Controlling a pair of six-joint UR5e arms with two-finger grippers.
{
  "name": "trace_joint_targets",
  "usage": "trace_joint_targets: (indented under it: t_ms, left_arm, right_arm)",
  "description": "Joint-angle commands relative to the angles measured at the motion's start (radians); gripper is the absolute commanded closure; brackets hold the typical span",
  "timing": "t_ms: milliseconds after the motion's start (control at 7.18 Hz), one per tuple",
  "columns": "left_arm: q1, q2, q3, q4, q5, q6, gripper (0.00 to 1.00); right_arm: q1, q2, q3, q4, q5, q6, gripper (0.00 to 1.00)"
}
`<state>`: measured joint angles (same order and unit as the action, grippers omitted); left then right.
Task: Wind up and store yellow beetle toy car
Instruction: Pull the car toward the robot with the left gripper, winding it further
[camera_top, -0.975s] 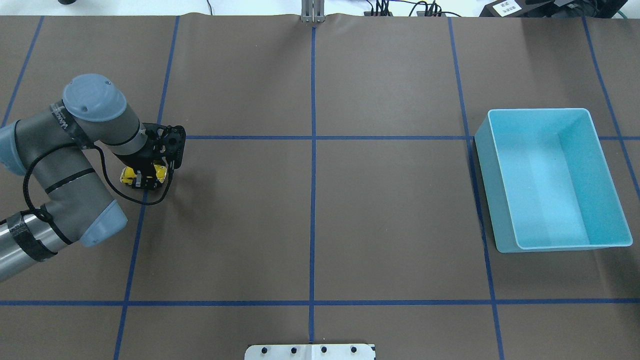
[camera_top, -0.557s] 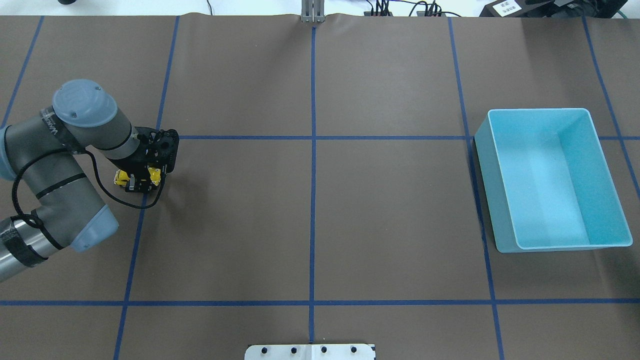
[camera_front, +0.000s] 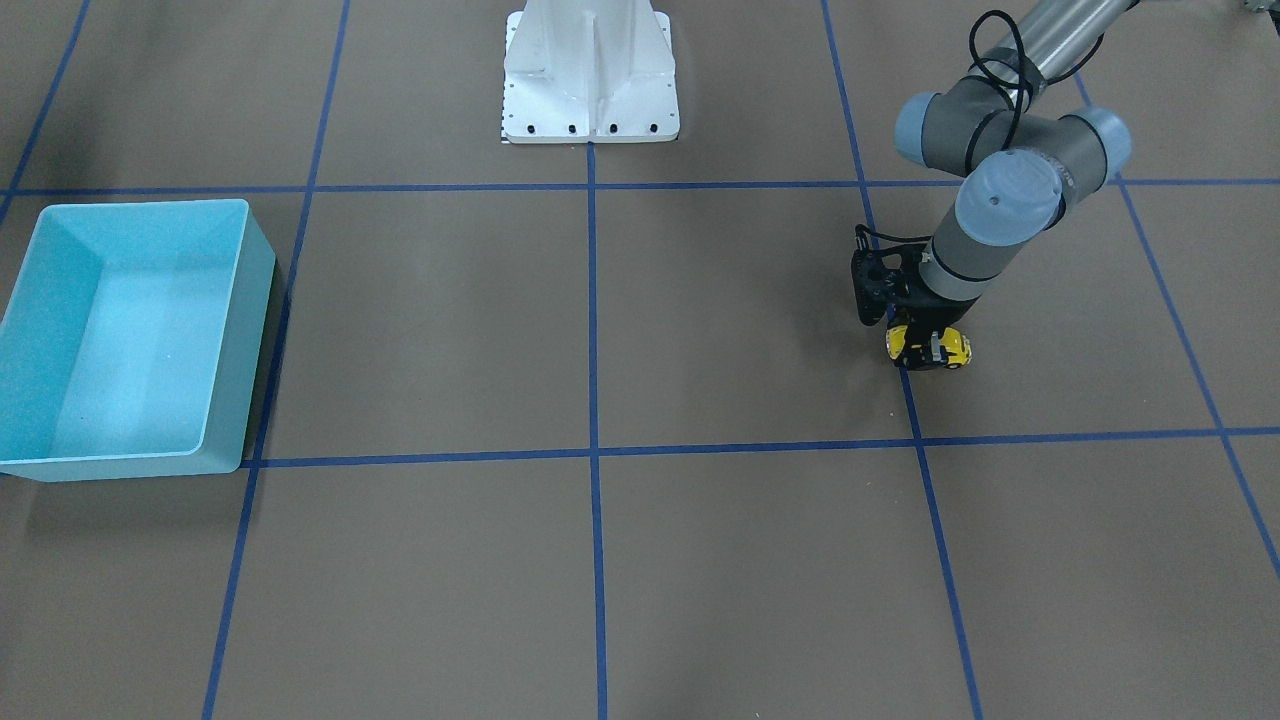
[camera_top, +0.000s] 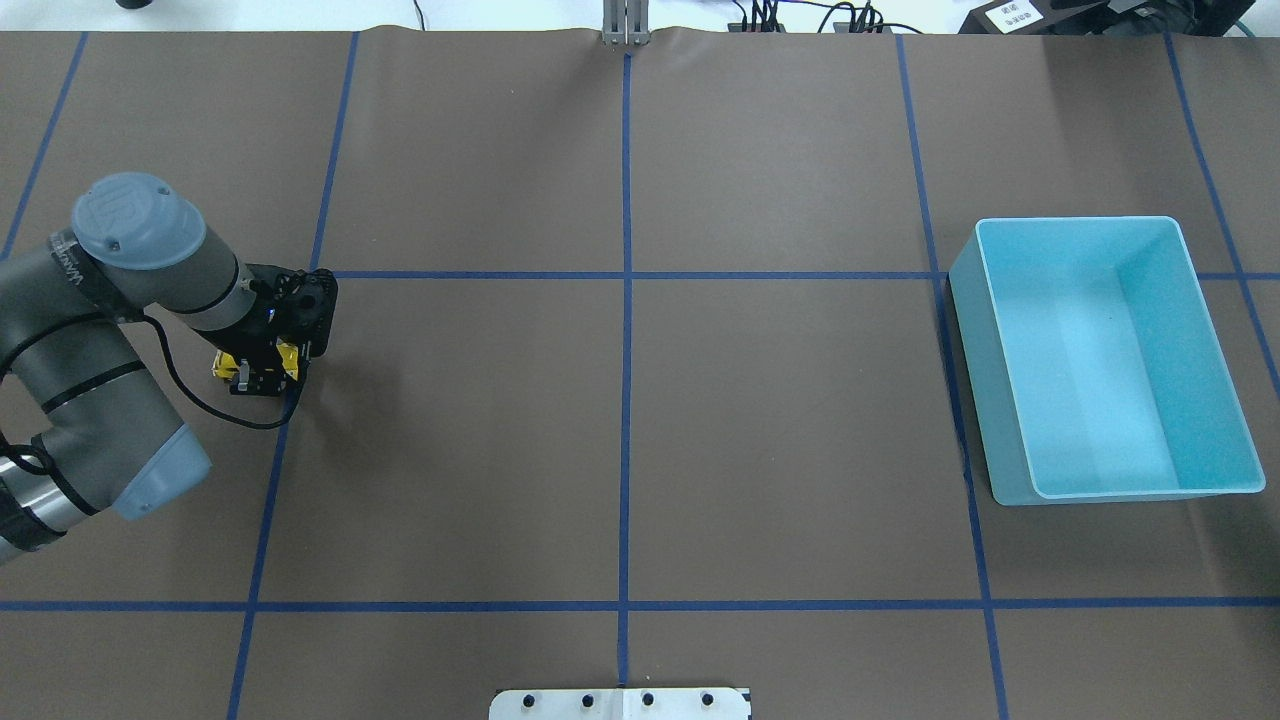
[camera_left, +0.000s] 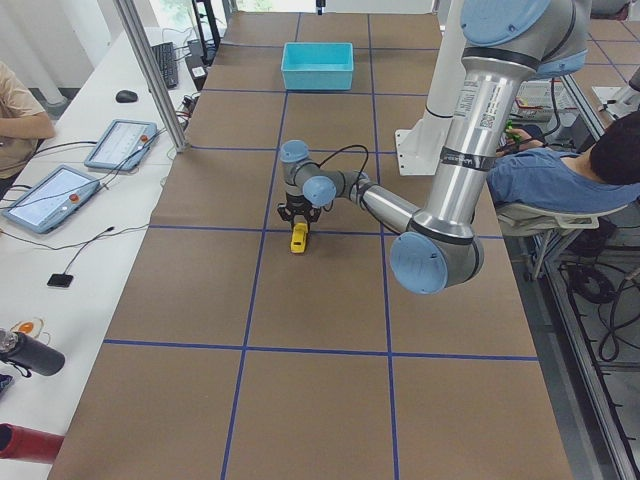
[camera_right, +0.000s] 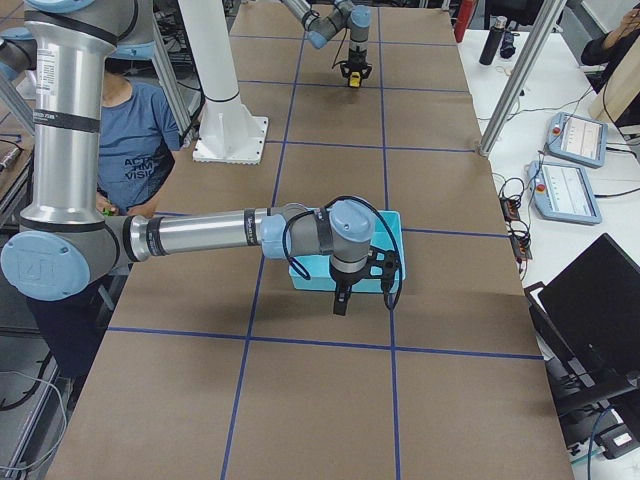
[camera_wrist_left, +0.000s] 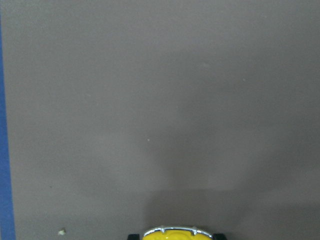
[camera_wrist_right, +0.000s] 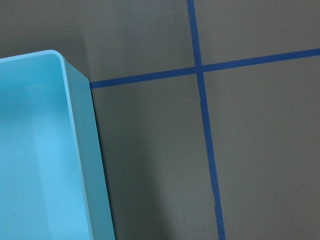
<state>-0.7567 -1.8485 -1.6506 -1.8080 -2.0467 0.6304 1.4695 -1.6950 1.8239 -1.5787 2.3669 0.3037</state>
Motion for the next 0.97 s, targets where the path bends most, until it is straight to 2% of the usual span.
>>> trace_joint_targets:
  t_ms: [0,835]
  left_arm:
    - [-0.001,0.02,-0.008,-0.017,-0.001,0.002,1.0]
    - [-0.004,0.057,-0.006,-0.062,-0.001,0.061,1.0]
  right_arm:
    - [0.0,0.0,-0.002,0.0,0.0,0.0,0.0]
    - [0.0,0.0,-0.002,-0.001,0.0,0.0,0.0]
